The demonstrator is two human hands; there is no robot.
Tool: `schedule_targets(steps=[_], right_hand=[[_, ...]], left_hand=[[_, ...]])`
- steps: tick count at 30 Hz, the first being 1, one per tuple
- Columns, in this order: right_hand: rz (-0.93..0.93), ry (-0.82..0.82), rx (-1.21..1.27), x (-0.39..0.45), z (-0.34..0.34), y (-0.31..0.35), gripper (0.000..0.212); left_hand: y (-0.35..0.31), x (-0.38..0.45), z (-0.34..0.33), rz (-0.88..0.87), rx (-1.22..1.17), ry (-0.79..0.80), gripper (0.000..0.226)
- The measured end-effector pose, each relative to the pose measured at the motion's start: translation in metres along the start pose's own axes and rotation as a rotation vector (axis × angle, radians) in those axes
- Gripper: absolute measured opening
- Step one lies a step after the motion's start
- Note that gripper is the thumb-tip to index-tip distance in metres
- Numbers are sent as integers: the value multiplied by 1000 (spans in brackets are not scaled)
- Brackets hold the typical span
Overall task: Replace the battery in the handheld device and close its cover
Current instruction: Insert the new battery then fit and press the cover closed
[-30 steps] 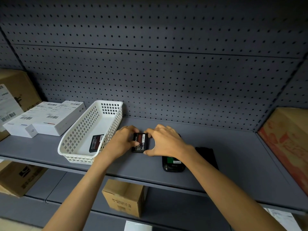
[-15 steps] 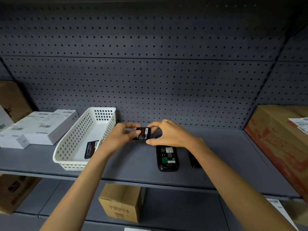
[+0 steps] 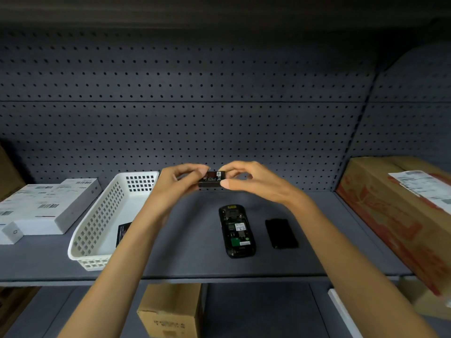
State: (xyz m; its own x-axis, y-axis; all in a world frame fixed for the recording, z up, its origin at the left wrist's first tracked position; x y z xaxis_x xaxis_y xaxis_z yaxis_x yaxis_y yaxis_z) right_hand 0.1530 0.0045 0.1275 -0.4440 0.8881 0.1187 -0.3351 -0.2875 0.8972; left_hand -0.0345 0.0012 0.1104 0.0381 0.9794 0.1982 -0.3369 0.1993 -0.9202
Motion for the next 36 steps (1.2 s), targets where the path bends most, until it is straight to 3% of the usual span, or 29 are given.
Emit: schedule_targets(steps=[10, 20, 29, 36], right_hand=[[63, -61, 77, -28, 17, 28, 26], [46, -83, 214, -46, 13, 24, 61], [101, -152, 162, -48, 3, 23, 44], [89, -203, 111, -51, -3, 10, 47]], left_hand=[[-34, 0, -8, -66, -84, 68, 21], [-40, -12, -18, -100, -181, 110, 26], [-32, -24, -17, -150, -189, 47, 34], [-21, -27, -22, -162, -178, 17, 37]])
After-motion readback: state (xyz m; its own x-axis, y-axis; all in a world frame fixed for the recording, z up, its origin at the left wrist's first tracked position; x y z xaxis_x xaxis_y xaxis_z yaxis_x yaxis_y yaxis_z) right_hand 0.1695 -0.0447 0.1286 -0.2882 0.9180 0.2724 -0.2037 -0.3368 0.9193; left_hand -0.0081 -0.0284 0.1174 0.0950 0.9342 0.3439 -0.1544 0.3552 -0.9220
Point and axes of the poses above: each hand's wrist, its own x-axis towards the middle knuckle, its own z-axis out of the back of the hand, y = z × x, the point moved 6 cm from there along x, towards the middle knuckle, and after that the axes turned 15 degrees about x, right-handed, at the moved point
